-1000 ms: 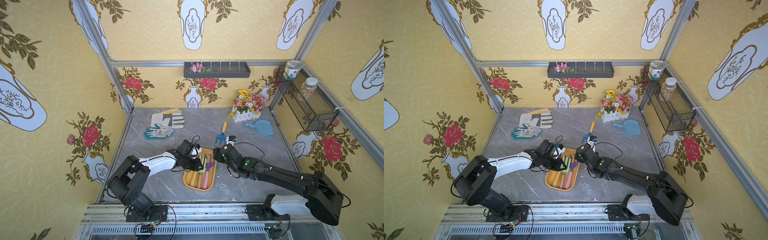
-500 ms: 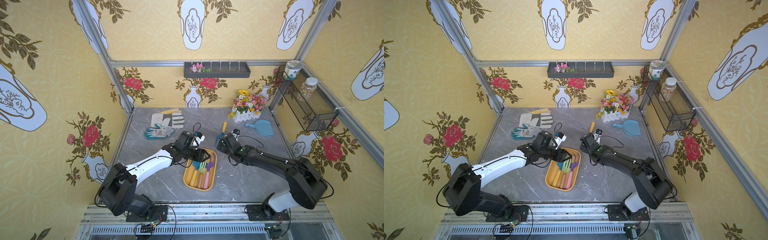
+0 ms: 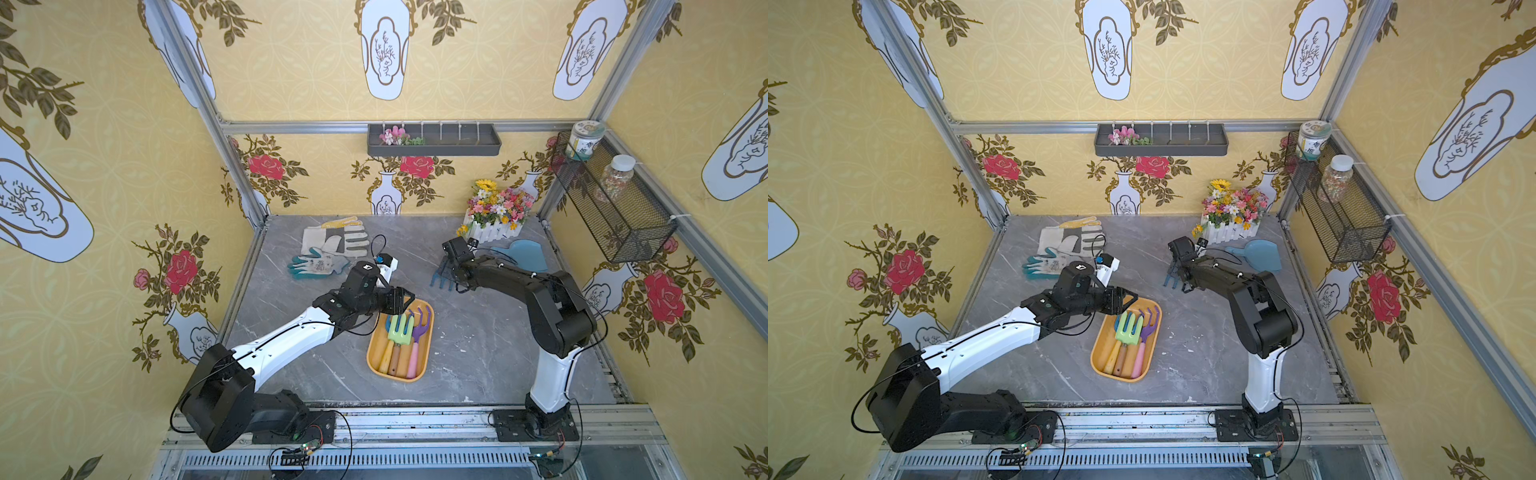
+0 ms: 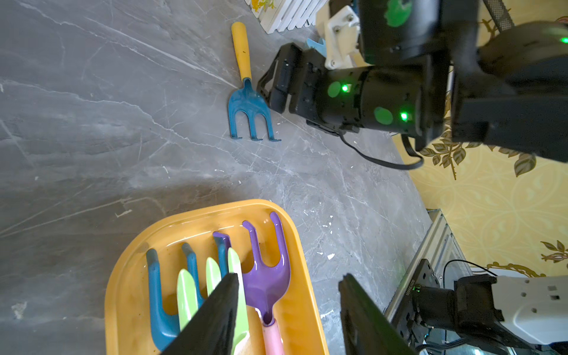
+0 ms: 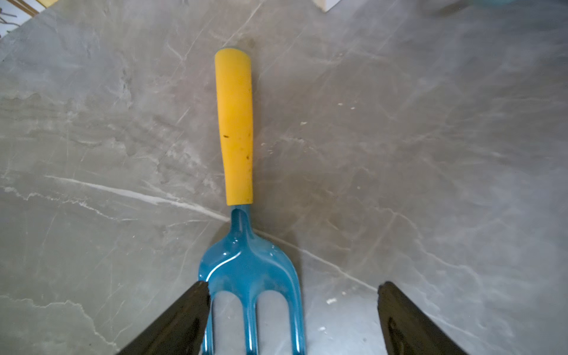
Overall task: Put the rake into the storage box
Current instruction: Pick up the rake at the center of the board.
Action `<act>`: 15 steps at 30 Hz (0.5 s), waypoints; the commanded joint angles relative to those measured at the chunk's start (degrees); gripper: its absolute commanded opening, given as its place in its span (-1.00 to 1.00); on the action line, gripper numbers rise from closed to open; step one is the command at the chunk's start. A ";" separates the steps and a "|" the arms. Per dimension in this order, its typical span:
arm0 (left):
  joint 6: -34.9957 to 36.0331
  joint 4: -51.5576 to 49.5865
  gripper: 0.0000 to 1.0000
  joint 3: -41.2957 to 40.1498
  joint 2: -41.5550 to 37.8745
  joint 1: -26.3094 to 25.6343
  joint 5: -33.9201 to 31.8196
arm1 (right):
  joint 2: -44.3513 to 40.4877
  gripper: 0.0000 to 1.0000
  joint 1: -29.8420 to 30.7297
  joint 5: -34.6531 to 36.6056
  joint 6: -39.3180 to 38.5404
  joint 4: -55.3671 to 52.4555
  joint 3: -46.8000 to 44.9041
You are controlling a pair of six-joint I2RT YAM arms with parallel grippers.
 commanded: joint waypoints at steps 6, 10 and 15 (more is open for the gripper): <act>0.23 1.66 0.14 -0.54 -0.01 0.00 -0.17 | 6.19 0.73 -0.24 -2.69 -4.44 -1.35 7.34; 0.56 1.66 0.14 -0.54 -0.18 0.00 -0.35 | 9.53 0.70 -0.83 -1.72 -6.85 -3.65 10.19; 0.73 1.55 0.14 -0.45 -0.31 0.04 -0.78 | 13.11 0.37 -0.85 -2.60 -9.19 -7.14 12.62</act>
